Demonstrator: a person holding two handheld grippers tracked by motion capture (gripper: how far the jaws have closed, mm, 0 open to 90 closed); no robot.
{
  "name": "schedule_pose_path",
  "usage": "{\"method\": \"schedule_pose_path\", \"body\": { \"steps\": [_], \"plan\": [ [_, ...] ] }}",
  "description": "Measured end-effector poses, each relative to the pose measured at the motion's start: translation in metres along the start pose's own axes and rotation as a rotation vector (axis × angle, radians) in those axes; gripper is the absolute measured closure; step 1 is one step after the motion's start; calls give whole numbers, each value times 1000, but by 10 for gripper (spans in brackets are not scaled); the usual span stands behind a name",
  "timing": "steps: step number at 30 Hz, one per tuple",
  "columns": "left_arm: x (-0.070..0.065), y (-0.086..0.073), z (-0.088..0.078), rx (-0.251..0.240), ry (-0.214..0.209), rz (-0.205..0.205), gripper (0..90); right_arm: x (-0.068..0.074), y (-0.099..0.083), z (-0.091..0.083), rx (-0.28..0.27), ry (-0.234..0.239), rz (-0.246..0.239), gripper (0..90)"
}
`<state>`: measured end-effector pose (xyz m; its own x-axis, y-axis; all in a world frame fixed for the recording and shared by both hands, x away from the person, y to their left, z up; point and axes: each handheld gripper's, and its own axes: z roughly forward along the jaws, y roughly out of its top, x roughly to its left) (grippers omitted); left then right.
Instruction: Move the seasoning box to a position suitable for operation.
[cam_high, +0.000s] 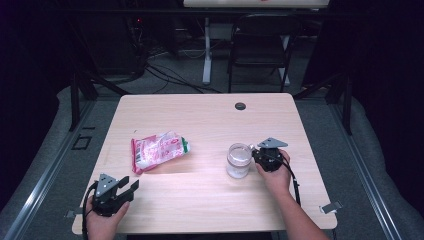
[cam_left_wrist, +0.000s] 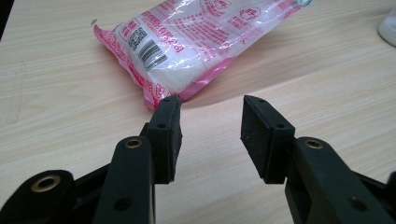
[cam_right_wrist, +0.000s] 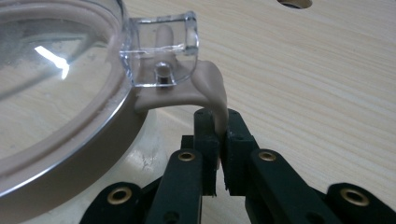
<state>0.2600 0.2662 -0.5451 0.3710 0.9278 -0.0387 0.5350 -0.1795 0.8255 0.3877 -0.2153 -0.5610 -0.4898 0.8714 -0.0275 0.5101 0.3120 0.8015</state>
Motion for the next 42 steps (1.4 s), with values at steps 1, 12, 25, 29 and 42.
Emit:
{"method": "schedule_pose_path", "body": {
  "steps": [1, 12, 25, 29, 42],
  "plan": [
    [0, 0, 0, 1, 0, 0, 575, 0, 0, 0, -1, 0, 2, 862],
    [-6, 6, 3, -5, -26, 25, 584, 11, -1, -9, 5, -13, -27, 856],
    [-30, 24, 27, -16, -123, 93, 586, 27, -17, -36, 29, 3, 3, 848],
    [-39, 30, 36, -17, -157, 126, 585, 31, -24, -45, 23, 1, 28, 842],
    [-61, 41, 54, -10, -230, 183, 586, 38, -39, -60, 27, -1, 58, 840]
  ]
}}
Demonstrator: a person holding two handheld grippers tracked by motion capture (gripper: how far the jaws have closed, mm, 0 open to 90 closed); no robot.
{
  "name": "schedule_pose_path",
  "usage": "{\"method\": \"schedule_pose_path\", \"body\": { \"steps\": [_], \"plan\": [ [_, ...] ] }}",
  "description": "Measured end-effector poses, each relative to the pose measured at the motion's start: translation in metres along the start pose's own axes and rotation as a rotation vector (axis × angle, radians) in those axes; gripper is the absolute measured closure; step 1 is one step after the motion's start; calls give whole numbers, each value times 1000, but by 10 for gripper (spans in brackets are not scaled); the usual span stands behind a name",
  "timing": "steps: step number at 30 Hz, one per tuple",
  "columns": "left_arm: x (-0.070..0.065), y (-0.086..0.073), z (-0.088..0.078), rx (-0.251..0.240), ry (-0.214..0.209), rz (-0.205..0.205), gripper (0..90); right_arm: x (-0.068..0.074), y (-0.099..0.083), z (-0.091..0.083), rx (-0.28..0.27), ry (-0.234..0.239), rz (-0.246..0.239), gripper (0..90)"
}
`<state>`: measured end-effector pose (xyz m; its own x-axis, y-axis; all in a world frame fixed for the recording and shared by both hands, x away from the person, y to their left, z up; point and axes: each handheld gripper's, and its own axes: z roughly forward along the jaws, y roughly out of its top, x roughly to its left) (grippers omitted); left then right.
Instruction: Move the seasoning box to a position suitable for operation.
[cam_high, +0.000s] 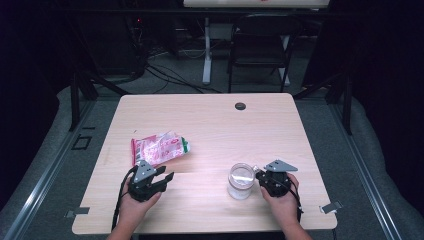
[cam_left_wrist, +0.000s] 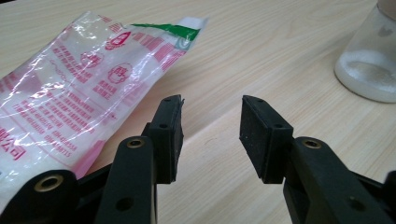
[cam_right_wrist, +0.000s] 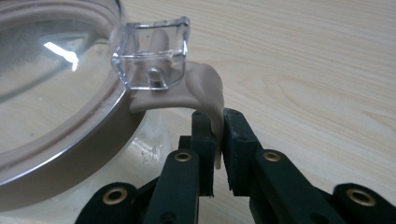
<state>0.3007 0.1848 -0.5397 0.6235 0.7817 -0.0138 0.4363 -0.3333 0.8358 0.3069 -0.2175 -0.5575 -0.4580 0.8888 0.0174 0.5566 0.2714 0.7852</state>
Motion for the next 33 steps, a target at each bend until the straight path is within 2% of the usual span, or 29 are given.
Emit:
{"method": "schedule_pose_path", "body": {
  "steps": [3, 5, 6, 12, 17, 23, 28, 33],
  "plan": [
    [-2, 1, 2, 1, -6, 8, 586, 5, -1, -3, 11, -4, -19, 837],
    [-3, 2, 2, 0, -7, 10, 587, 6, -1, -4, 8, 1, -14, 833],
    [-3, 2, 2, 2, -10, 15, 586, 9, -2, -8, 5, 17, -13, 824],
    [-6, 4, 4, 3, -20, 21, 587, 15, -5, -18, -6, 39, 2, 804],
    [-10, 6, 6, -4, -28, 23, 587, 19, -9, -22, 12, 54, -6, 787],
    [-14, 7, 8, -1, -36, 48, 609, 24, -13, -27, 11, 86, -21, 752],
    [-14, 8, 8, -3, -41, 47, 616, 24, -14, -32, 25, 103, -39, 730],
    [-15, 9, 10, 1, -53, 38, 619, 20, -13, -39, 8, 133, -19, 701]
  ]
}}
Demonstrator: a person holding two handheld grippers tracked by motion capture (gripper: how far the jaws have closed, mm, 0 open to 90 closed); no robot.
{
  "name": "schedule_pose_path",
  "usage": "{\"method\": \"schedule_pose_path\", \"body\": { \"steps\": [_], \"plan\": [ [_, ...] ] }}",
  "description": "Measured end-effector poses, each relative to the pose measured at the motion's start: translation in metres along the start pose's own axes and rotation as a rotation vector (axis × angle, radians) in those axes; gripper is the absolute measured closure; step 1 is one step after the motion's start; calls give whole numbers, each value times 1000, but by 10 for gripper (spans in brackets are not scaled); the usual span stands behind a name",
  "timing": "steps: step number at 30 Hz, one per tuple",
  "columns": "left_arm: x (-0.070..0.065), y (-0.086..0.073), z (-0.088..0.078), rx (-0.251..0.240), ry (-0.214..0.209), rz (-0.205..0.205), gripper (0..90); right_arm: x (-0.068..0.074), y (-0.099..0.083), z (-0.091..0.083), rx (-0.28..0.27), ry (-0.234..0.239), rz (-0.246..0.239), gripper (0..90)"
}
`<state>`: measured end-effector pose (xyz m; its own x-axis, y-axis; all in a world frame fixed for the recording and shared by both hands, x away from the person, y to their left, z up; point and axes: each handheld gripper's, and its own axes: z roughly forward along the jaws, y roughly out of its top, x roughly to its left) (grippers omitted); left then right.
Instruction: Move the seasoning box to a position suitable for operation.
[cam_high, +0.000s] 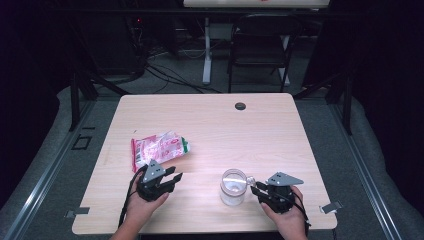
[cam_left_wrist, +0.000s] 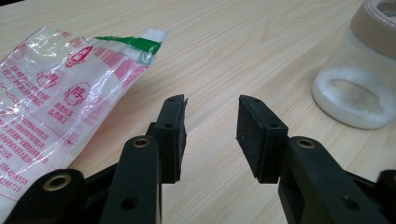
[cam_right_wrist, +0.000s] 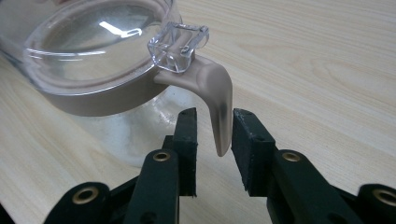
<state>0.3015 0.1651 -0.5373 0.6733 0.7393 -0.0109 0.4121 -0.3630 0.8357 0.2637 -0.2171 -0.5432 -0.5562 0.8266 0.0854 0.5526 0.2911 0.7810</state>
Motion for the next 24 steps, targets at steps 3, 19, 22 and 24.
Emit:
{"method": "schedule_pose_path", "body": {
  "steps": [3, 19, 22, 24],
  "plan": [
    [-1, 1, 0, -4, -1, 8, 618, -1, -2, -6, 0, 28, 19, 684],
    [-15, 8, 6, -12, -31, -33, 599, -9, 4, -20, -71, -27, 46, 685],
    [-20, 14, 9, -11, -47, -39, 619, -11, 7, -22, -98, -38, 51, 650],
    [-25, 17, 12, -4, -59, -28, 636, -12, 9, -23, -112, -43, 52, 611]
  ]
}}
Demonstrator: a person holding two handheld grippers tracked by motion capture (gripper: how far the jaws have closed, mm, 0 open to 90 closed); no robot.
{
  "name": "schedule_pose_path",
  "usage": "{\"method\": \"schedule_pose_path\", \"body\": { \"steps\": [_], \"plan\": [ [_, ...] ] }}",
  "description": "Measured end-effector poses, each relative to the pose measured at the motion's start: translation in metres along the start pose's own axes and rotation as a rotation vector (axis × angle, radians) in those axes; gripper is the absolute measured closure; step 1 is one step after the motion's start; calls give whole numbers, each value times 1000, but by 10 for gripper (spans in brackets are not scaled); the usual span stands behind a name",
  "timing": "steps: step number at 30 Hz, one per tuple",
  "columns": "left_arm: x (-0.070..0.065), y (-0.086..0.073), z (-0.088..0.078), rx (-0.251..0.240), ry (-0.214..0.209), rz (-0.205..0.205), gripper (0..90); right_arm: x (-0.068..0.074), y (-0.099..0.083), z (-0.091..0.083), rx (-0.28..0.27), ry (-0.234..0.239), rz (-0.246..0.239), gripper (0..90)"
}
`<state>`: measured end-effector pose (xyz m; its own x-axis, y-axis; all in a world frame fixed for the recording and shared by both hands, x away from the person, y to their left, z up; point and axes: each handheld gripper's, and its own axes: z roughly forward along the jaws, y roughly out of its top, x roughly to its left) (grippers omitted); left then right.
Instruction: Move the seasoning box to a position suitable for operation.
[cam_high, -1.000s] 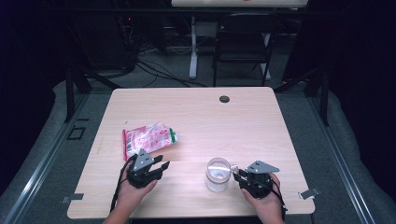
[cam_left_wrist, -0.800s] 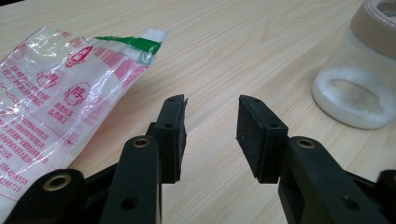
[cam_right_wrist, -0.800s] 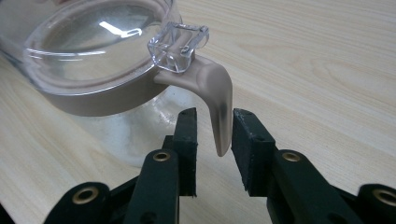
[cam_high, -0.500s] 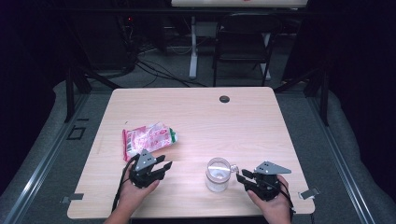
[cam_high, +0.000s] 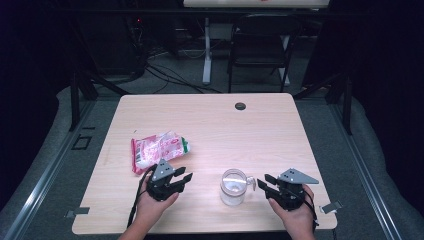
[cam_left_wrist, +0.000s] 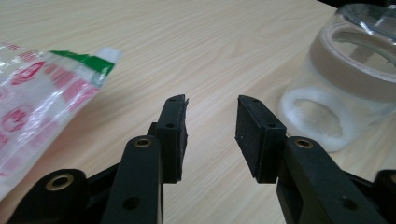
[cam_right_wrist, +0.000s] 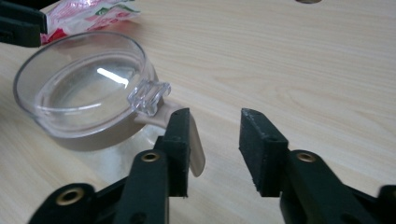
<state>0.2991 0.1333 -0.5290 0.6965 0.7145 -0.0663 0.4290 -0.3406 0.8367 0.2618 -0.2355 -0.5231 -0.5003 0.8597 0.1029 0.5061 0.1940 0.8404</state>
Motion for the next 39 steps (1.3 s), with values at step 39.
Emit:
{"method": "schedule_pose_path", "body": {
  "steps": [39],
  "plan": [
    [-57, 26, 30, 104, -225, 95, 900, 22, 26, 5, -19, 47, -34, 818]
  ]
}}
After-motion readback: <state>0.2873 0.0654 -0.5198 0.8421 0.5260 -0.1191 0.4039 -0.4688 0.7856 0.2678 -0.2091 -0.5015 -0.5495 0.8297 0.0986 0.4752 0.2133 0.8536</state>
